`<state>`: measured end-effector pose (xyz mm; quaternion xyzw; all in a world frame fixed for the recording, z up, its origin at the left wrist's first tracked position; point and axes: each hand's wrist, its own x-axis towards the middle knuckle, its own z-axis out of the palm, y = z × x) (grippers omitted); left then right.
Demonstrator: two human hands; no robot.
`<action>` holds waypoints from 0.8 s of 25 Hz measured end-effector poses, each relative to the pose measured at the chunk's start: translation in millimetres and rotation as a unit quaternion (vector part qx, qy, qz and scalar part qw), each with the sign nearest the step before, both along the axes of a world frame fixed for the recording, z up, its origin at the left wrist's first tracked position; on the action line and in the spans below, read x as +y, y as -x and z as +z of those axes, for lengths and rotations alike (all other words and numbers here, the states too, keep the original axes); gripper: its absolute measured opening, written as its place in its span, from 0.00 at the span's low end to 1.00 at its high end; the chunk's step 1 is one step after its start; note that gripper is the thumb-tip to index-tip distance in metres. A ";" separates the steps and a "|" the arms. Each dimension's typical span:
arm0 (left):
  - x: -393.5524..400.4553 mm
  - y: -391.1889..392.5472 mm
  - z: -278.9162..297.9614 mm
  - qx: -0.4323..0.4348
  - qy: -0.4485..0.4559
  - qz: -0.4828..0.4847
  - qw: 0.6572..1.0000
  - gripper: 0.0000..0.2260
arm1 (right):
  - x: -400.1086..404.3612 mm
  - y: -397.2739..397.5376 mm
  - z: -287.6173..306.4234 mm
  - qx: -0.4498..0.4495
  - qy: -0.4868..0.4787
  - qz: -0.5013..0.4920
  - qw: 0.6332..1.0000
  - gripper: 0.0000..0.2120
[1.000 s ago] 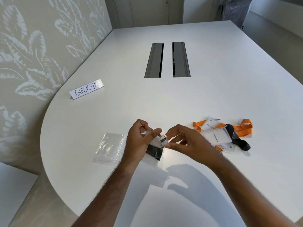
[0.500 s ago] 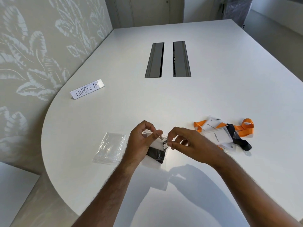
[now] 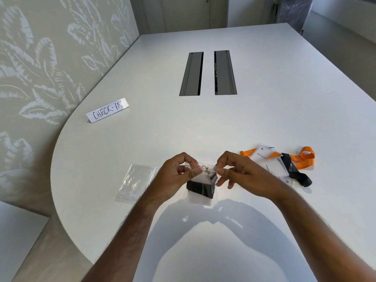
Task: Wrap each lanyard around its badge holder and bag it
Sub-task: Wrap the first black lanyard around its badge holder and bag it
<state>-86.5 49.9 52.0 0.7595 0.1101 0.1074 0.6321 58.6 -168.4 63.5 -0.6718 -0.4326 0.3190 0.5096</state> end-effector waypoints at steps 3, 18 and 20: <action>-1.7 0.5 1.1 0.002 -0.022 0.003 1.000 0.14 | 1.0 3.1 -0.1 -0.046 0.014 -0.012 0.999 0.10; -2.7 2.1 -8.1 0.025 0.001 0.039 0.999 0.07 | 7.6 4.7 -3.2 -0.079 0.086 -0.081 0.990 0.02; -1.8 1.9 -7.9 0.034 0.004 0.041 0.999 0.06 | 7.6 5.6 -1.9 -0.081 0.081 -0.084 0.990 0.03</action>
